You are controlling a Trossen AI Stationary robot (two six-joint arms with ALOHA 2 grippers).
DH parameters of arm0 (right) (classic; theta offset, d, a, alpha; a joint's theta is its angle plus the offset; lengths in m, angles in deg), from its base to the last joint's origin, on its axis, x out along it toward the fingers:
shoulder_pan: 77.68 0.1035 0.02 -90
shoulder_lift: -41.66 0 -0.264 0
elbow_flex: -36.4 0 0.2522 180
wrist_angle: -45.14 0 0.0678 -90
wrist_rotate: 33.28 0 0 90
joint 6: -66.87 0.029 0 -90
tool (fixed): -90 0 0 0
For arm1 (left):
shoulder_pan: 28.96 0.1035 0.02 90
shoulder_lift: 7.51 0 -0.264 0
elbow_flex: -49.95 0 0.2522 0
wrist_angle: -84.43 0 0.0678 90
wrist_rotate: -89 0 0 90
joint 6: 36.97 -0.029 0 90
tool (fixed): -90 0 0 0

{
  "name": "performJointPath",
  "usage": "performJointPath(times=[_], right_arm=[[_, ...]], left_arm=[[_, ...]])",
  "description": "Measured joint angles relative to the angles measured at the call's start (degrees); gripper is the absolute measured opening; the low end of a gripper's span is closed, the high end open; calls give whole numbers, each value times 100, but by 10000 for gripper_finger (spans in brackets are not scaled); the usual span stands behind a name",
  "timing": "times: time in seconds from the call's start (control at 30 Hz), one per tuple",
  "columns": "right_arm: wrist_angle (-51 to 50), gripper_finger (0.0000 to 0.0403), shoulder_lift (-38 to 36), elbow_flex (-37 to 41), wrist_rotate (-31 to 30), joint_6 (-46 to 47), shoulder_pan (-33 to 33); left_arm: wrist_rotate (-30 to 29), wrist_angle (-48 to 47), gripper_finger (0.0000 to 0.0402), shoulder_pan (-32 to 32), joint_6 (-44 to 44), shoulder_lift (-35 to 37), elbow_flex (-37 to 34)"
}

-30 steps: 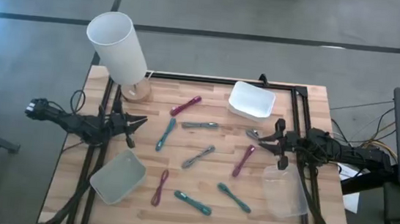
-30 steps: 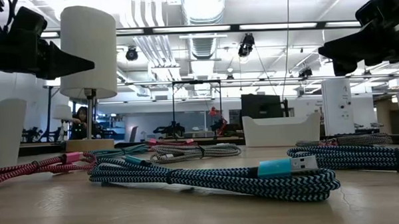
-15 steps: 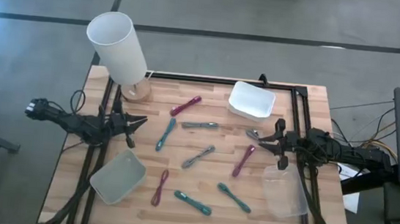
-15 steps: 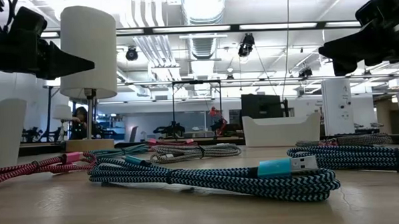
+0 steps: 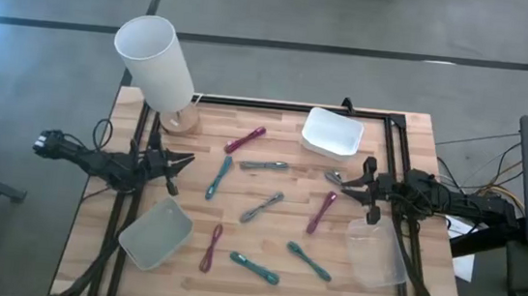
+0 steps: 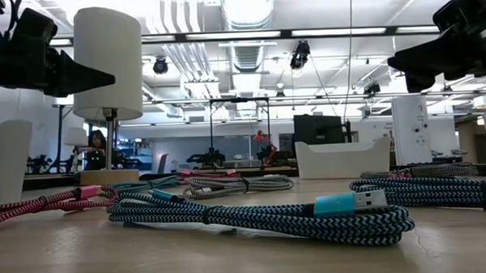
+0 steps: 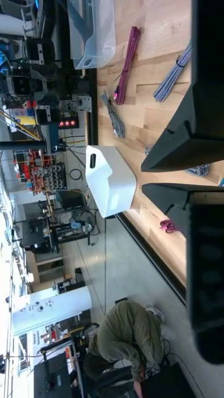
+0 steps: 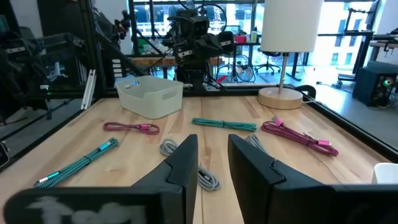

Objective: Pick & Place USB Port

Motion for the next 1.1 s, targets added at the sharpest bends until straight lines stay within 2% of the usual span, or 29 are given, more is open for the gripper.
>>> performJointPath(times=[0.43,0.87,1.1], right_arm=[[-1,68,0,1,0,0,0],[-1,86,0,1,0,-4,0],[0,80,1,0,0,-4,0]], left_arm=[[1,0,46,-1,-1,0,-1],[0,0,46,-1,0,0,0],[1,0,46,-1,0,1,0]])
